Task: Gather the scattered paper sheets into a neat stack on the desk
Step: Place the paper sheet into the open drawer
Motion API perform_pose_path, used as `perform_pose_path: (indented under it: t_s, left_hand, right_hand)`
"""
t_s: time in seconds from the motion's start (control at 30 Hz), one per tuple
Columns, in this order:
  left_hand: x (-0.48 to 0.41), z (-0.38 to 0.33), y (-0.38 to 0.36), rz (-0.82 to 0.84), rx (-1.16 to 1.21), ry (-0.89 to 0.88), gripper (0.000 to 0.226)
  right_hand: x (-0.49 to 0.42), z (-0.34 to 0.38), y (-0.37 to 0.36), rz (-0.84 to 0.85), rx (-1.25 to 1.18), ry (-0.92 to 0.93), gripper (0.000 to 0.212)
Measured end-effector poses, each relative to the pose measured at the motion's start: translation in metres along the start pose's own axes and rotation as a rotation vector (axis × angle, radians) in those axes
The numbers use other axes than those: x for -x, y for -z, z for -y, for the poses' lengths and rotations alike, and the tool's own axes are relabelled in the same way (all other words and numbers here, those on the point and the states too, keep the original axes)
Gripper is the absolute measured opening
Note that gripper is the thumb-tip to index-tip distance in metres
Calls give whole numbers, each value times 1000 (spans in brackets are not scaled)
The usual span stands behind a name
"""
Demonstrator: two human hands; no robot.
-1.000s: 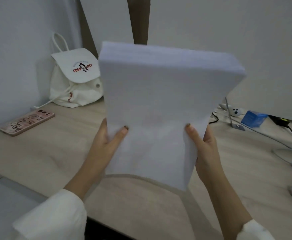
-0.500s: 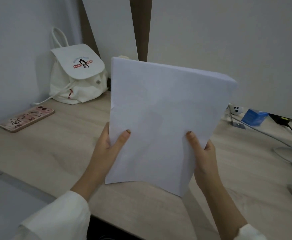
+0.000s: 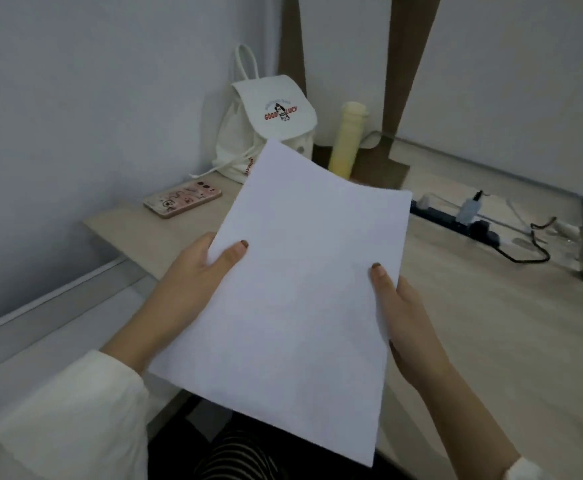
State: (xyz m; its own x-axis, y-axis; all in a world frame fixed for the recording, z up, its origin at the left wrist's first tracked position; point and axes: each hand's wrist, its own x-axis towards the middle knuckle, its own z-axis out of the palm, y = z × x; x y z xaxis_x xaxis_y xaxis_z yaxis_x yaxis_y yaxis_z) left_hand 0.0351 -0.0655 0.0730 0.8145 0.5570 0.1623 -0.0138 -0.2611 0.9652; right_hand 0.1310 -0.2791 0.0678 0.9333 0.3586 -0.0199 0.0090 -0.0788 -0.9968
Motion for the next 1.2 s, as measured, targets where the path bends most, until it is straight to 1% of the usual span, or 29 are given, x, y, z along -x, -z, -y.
perform_pose_path:
  t_s: [0.1,0.17,0.27,0.37,0.43,0.53,0.57,0.63,0.73,0.77,0.83,0.9,0.93,1.0,1.03,1.07,1.13,1.2]
  left_hand:
    - [17,8,64,-85,-138,179,15]
    - [40,20,119,-139,-271,274,17]
    - [71,32,180,-136,-406,393,18]
    - [99,47,231,-94,-490,548,16]
    - [108,58,254,-30,-516,656,17]
    - [117,77,283,42,-564,743,38]
    - [114,81,283,60,-564,739,36]
    - [111,88,292,43,-519,732,22]
    - [97,91,289,-35,-344,728,24]
    - [91,94,288,-73,-319,720,25]
    - [81,104,286,-171,-351,694,24]
    - [75,120,280,-251,-479,656,27]
    - [74,129,276,-282,-593,627,29]
    - [76,148,272,-341,-826,520,34]
    - [77,156,271,-375,-891,463,39]
    - [79,162,268,-410,-901,432,46]
    - [83,172,261,-489,-784,443,61]
    - [86,177,255,-563,-580,494,66]
  right_hand:
    - [16,-11,-50,334,-27,-116,28]
    - [31,-18,-96,520,-117,-211,29]
    - [53,-36,-151,729,-232,-350,32]
    - [75,-51,-198,850,-267,-522,30]
    - [81,-63,-216,864,-296,-632,31]
    - [83,-76,-241,832,-358,-803,31]
    - [80,-79,-239,790,-396,-838,30]
    - [73,-83,-248,710,-438,-877,26]
    - [60,-87,-247,576,-471,-891,22]
    - [55,-89,-250,538,-473,-898,23]
    - [47,-96,-255,489,-459,-903,27]
    - [39,-104,-262,456,-428,-894,33]
    - [35,-108,-266,446,-418,-880,35]
    - [32,-115,-276,429,-401,-861,34]
    - [32,-118,-281,425,-391,-845,31]
    - [33,-121,-285,421,-373,-823,28]
    - [35,-126,-291,427,-339,-793,24]
    - [35,-127,-296,441,-316,-790,20]
